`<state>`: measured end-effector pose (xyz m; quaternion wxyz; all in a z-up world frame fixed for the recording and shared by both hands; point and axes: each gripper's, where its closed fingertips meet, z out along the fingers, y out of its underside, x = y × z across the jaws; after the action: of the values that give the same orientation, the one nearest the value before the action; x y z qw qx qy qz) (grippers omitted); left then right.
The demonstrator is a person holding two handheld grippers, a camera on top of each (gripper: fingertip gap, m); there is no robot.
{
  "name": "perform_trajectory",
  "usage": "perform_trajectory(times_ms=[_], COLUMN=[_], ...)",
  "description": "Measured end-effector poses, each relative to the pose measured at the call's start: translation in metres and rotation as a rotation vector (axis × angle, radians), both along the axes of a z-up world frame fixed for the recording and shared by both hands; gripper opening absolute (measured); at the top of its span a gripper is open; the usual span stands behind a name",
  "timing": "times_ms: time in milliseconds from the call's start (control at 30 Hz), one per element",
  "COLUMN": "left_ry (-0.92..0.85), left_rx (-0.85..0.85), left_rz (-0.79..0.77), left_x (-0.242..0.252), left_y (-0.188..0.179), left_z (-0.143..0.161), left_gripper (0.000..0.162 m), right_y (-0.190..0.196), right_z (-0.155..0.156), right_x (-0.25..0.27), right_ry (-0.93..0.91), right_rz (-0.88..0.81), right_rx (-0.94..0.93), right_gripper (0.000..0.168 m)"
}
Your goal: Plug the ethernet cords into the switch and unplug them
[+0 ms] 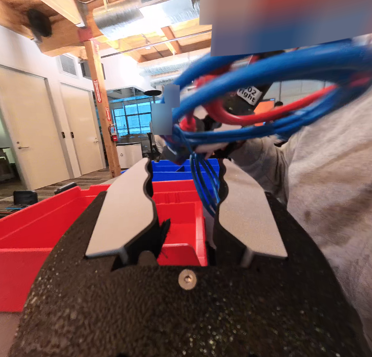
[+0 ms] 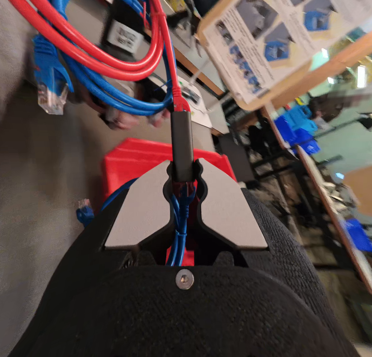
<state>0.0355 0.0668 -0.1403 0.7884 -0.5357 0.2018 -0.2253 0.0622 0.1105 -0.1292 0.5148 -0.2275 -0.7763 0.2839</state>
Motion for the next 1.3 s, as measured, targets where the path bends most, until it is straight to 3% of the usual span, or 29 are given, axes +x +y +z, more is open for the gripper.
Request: perform_trajectory(times_ms=[167,267,400,500,633,700,1067,1300], left_ry=[0.015,0.015,-0.013,-0.016,-0.008,-0.010,-0.027,-0.018], left_rx=[-0.017,-0.021,-0.020,-0.028,-0.036,-0.042,-0.052,-0.037], left_rz=[0.061,0.089,0.103,0.110,0.114,0.112,0.097,0.084], left_x=[-0.008,-0.011,-0.017,-0.018,-0.017,-0.017,-0.020,-0.021], left_y=[0.005,0.008,0.008,0.009,0.011,0.011,0.010,0.008], left_z=[-0.006,-0.007,-0.005,-0.006,-0.009,-0.009,-0.011,-0.007], left_gripper=[0.057,0.052,0.049,0.049,0.048,0.048,0.044,0.042], right_y=[0.124,0.207,0.297,0.337,0.360,0.364,0.367,0.364], right_z=[0.061,0.086,0.088,0.066,0.028,0.011,-0.065,-0.100], right_x=[0.043,0.076,0.113,0.126,0.129,0.125,0.109,0.107], right_ry=[0.077,0.016,-0.171,-0.339,-0.603,-0.684,-0.911,-1.184], right_rz=[-0.352,-0.534,-0.731,-0.779,-0.723,-0.668,-0.495,-0.406], right_rx=[0.231,0.370,0.556,0.723,1.037,1.110,0.927,0.963], right_gripper=[0.018,0.019,0.019,0.019,0.019,0.019,0.019,0.020])
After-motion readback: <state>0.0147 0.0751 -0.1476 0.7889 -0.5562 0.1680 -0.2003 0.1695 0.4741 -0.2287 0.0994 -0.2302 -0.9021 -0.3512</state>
